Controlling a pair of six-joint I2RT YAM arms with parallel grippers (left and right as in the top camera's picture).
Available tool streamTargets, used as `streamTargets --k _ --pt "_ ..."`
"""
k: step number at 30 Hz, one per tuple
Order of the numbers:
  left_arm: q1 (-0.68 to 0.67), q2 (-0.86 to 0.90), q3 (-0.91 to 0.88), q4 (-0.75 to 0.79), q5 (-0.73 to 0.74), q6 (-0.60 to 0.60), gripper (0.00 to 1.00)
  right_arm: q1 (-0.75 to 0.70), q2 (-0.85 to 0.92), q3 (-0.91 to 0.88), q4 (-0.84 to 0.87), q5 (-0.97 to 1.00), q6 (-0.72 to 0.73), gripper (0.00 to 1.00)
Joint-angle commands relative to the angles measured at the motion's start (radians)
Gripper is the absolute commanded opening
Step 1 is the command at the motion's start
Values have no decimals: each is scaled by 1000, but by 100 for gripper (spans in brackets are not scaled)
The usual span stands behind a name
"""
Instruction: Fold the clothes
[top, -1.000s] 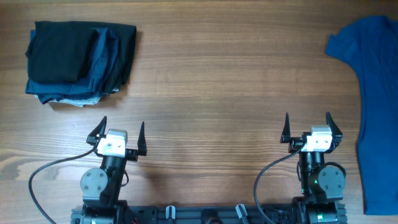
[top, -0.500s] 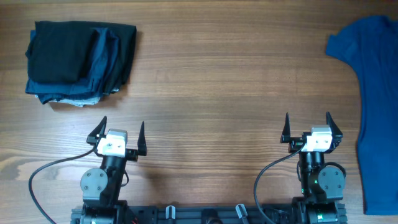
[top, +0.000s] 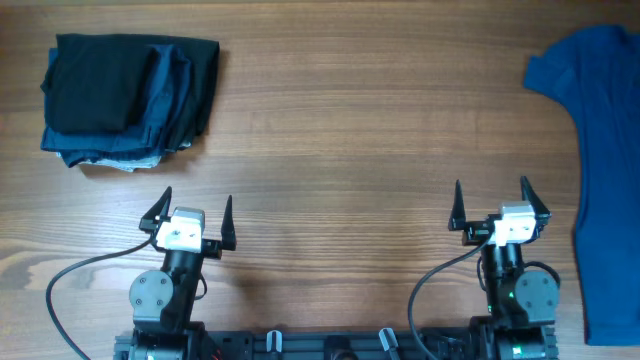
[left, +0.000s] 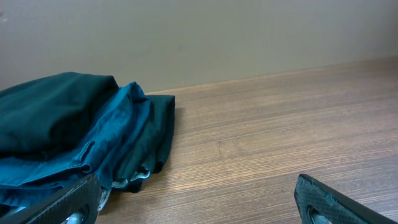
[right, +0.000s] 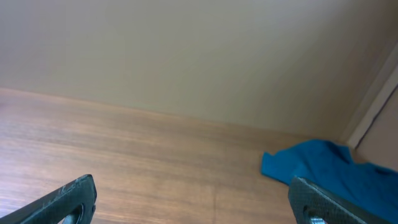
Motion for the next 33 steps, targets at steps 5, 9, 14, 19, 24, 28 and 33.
streamTargets --k 5,9,14,19,24,28,33 --pt "-4 -7 -12 6 15 15 100 -5 26 398 -161 -83 111 100" --pt "-4 -7 -12 7 15 15 100 -5 119 634 -306 -79 116 100" --pt "-4 -7 -12 7 15 15 100 -5 337 930 -489 -79 112 100" --pt "-4 -7 -12 6 15 15 100 -5 626 1207 -655 -56 79 100" --pt "-4 -7 -12 6 15 15 100 -5 1063 1576 -917 33 -22 100" --pt "-4 -7 -12 7 15 15 100 -27 1304 1748 -1043 76 -20 100" --pt "-4 -7 -12 7 15 15 100 -119 1561 1860 -1051 75 -21 100"
